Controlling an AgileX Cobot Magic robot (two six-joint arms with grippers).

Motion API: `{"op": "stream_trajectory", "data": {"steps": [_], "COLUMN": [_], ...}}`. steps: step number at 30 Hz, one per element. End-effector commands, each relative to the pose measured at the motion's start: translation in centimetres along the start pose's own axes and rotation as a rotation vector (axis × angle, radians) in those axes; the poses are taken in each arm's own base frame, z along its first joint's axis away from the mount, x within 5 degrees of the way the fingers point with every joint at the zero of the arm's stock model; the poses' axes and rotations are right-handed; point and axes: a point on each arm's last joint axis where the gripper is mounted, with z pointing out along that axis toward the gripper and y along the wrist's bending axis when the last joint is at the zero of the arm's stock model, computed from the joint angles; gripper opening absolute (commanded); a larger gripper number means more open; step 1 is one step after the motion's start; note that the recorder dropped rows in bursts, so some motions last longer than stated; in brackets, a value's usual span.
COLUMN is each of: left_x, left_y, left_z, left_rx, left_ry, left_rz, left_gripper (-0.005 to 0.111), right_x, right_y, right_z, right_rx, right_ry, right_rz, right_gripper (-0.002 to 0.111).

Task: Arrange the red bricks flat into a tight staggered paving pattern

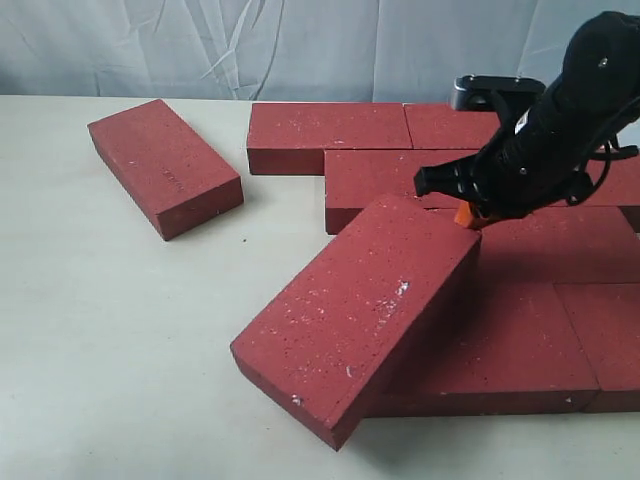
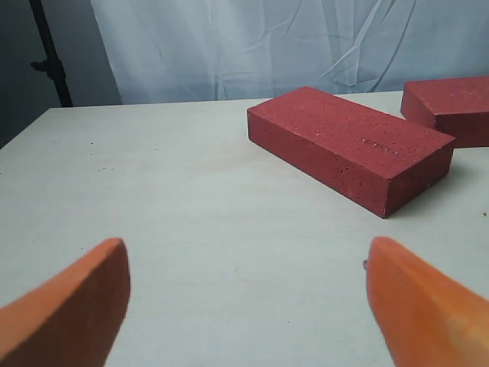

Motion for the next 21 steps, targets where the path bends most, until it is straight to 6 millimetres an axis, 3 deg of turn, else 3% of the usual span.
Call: {"op": "stream_trajectory", "data": {"steps": [1, 7, 11, 15, 21], "left_x": [0.0, 0.0, 0.0, 0.0, 0.0], "left_y": [0.0, 0.0, 0.0, 0.0, 0.0], "left_z": [0.0, 0.0, 0.0, 0.0, 0.0], "left_rx": [0.003, 0.003, 0.003, 0.003, 0.003], "left_ry": [-0.011, -0.011, -0.011, -0.011, -0.011], "left_rz": [-0.005, -0.005, -0.007, -0.007, -0.005], "left_gripper": [0.079, 0.079, 0.079, 0.079, 0.079], "right_x": [-0.9, -1.7, -0.4, 1.9, 5.9], "right_y": [0.9, 1.1, 1.4, 2.4, 5.5], "right_z": [-0.7, -4.9, -7.3, -7.0, -4.8], "right_rx": [-0.010, 0.020, 0.043, 0.038, 0.029], "right_ry": [-0.049, -0.182, -0.152, 0.039, 0.192], "right_rz": [-0.037, -0.106, -0.223, -0.315, -0.472], "right_gripper": [-0.001, -0.001, -0.001, -0.001, -0.001]}}
